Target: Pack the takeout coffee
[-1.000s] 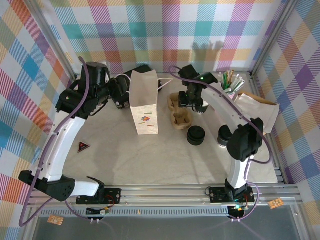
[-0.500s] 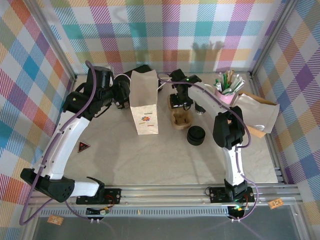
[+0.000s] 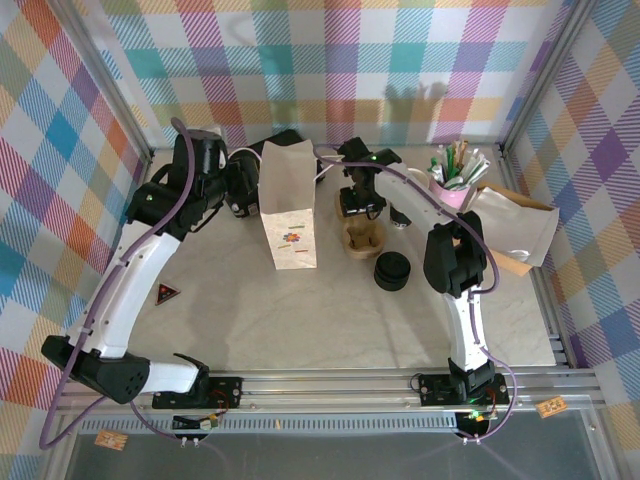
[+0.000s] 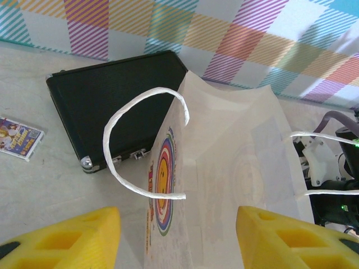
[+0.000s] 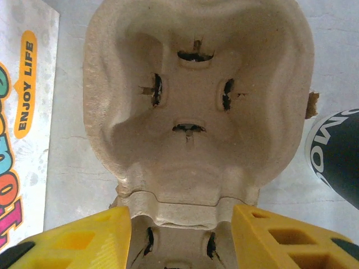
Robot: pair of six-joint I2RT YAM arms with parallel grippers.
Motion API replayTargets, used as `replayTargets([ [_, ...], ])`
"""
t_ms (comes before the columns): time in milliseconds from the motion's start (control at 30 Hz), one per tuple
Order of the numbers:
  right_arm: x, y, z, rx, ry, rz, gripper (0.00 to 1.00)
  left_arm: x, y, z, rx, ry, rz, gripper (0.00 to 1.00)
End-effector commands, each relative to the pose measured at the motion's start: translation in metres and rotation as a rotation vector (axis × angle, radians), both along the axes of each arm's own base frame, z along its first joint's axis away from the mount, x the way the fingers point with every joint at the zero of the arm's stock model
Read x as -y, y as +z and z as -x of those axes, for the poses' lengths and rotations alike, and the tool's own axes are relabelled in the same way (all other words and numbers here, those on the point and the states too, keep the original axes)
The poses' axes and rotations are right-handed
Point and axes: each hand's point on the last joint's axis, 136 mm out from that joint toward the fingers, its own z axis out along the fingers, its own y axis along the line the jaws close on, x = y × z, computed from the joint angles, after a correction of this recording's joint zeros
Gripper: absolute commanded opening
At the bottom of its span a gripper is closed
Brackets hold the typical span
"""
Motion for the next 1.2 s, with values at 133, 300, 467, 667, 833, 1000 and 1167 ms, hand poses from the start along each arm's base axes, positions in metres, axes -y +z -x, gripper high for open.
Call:
replayTargets([
  [133, 0.001, -0.003, 0.003, -0.032, -0.028, 0.015, 0.49, 0.003, 0.005, -0.016, 0.033, -0.012, -0.024, 0.57],
  [300, 0.003, -0.007, 0.004, -0.046, -0.038, 0.027, 0.47, 0.005, 0.001, -0.019, 0.025, -0.024, -0.037, 0.57],
  [467, 0.004, -0.012, 0.005, -0.059, -0.052, 0.027, 0.46, 0.006, 0.0, -0.02, 0.025, -0.031, -0.047, 0.57],
  [667, 0.003, -0.018, 0.005, -0.078, -0.063, 0.027, 0.46, 0.008, 0.002, -0.023, 0.03, -0.043, -0.054, 0.57],
  [833, 0.003, -0.02, 0.004, -0.08, -0.063, 0.033, 0.46, 0.01, -0.001, -0.024, 0.021, -0.047, -0.055, 0.57],
  [1000, 0.004, -0.024, 0.002, -0.088, -0.064, 0.044, 0.46, 0.012, -0.003, -0.027, 0.016, -0.053, -0.05, 0.57],
  [1167, 0.004, -0.026, 0.0, -0.092, -0.075, 0.047, 0.44, 0.012, -0.002, -0.027, 0.022, -0.051, -0.05, 0.57],
])
